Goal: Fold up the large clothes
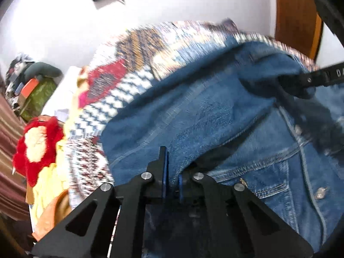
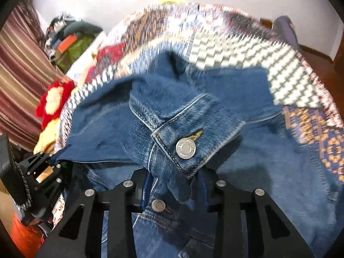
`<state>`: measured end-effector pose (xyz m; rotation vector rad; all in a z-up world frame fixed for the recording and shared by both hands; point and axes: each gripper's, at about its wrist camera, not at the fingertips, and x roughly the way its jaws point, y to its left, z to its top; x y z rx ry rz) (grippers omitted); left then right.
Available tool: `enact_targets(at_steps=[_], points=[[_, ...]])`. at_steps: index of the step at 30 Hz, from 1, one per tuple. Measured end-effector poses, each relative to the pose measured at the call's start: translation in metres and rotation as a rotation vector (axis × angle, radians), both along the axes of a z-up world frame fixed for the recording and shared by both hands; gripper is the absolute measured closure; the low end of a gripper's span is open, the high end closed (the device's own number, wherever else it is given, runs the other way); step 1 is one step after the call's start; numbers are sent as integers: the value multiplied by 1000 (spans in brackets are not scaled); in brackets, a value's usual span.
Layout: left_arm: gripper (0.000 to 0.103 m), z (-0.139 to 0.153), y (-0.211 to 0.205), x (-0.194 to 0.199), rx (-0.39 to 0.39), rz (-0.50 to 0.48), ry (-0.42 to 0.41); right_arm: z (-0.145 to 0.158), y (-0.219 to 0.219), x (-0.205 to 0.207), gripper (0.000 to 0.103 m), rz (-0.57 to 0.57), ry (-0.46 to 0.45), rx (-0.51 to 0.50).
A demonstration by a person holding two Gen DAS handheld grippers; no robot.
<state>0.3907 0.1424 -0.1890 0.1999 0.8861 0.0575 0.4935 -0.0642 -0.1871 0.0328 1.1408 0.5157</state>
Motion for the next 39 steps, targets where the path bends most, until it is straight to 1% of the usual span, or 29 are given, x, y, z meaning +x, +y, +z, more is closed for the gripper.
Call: enact_targets(at_steps=[1, 2, 4, 7, 9, 12, 13, 16, 19, 20, 22, 26, 28, 30, 32, 33, 34, 36, 39], points=[[97, 9, 7, -5, -20, 11, -11, 8, -5, -2, 72, -6, -15, 1], [97, 20, 16, -12, -57, 26, -23, 19, -10, -4, 73, -6, -36, 5], [97, 34, 30, -26, -118, 39, -30, 35, -22, -11, 75, -1, -68, 13], [97, 36, 43, -41, -200, 15, -6, 47, -34, -24, 75, 25, -78, 34], [97, 30, 33, -51, -212, -4, 20, 48, -35, -36, 75, 45, -84, -4], [97, 10, 14, -63, -184, -29, 66, 40, -42, -53, 75, 65, -88, -81], [97, 0, 7, -66, -188, -33, 92, 34, -45, -57, 75, 64, -78, -100], [96, -20, -2, -67, -212, -29, 158, 12, -58, -63, 74, 61, -1, -166], [94, -30, -7, -68, -195, -10, 172, -13, -69, -67, 72, 73, 113, -188], [93, -31, -7, -69, -195, -10, 173, -19, -73, -69, 68, 76, 134, -190], [91, -30, -6, -72, -207, -7, 178, -22, -81, -73, 64, 71, 138, -171], [77, -25, 0, -80, -231, -29, 206, -14, -96, -75, 63, 49, 104, -158], [67, -19, 2, -87, -231, -36, 205, -6, -101, -77, 63, 46, 89, -142], [47, -9, 11, -94, -225, -19, 180, 3, -101, -77, 63, 40, 63, -164], [45, 3, 23, -96, -233, 4, 150, 13, -101, -80, 63, 30, 7, -230], [44, 9, 31, -95, -241, 17, 137, 17, -103, -82, 63, 31, -13, -244], [42, 14, 38, -93, -245, 31, 128, 21, -104, -84, 63, 32, -35, -255], [31, 25, 55, -84, -225, 79, 90, 30, -108, -86, 63, 31, -82, -273], [29, 31, 80, -63, -199, 154, 43, 37, -106, -81, 63, 15, -122, -272]])
